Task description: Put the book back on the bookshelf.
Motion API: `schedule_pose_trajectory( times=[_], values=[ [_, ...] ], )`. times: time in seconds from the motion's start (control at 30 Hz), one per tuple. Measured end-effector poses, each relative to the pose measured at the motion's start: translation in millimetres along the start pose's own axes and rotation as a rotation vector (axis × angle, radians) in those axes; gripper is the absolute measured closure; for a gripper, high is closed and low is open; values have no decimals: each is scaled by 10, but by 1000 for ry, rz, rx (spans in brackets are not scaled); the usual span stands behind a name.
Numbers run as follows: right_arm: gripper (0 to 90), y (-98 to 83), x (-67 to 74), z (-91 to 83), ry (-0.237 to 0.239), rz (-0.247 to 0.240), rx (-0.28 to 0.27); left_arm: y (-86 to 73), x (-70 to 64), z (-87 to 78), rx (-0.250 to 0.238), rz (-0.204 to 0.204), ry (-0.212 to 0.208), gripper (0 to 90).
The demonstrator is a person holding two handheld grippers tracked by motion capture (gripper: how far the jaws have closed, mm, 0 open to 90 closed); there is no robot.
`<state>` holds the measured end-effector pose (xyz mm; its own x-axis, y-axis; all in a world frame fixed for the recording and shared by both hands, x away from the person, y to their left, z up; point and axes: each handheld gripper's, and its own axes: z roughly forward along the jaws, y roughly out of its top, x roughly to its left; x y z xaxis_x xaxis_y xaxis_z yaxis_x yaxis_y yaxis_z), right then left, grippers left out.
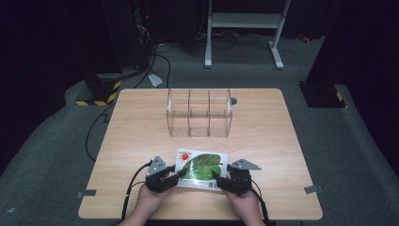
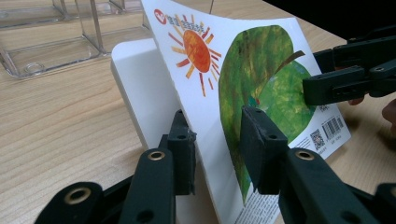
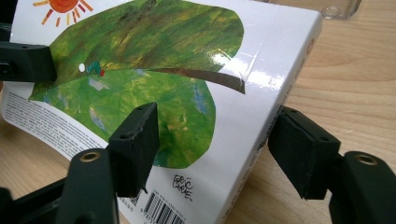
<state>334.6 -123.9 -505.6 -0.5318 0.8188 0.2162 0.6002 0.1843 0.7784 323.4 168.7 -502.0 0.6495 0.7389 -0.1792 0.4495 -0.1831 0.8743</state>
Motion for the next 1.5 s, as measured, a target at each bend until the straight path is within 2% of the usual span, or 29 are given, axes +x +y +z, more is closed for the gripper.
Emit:
schedule_pose_trajectory(
  times=[0.43,0.53,0.63,0.87,0.97,1.1,1.17,1.3,1.33,1.5],
  values=[
    [410,-10,-5,-86,-27,-23,-56,24,-16,21,-8,13,8,662],
    [428,-7,0,-115,-39,-36,-84,20,-21,27,-5,22,10,661],
    [440,5,4,-144,-43,-39,-113,15,-26,36,13,46,20,661],
    [448,23,25,-204,-47,-59,-166,8,-41,53,8,63,36,666],
    [447,33,24,-203,-43,-57,-174,10,-40,54,4,100,58,666],
    [445,64,45,-227,-50,-78,-210,16,-31,87,5,104,77,664],
    [445,77,56,-227,-56,-91,-216,22,-19,102,1,113,87,661],
    [443,70,22,-202,-36,-85,-206,-5,-23,109,4,130,94,657],
    [444,60,21,-196,-36,-81,-205,-13,-29,106,8,145,100,656],
    [444,25,33,-226,-25,-95,-213,-37,-40,78,23,141,87,644]
  ],
)
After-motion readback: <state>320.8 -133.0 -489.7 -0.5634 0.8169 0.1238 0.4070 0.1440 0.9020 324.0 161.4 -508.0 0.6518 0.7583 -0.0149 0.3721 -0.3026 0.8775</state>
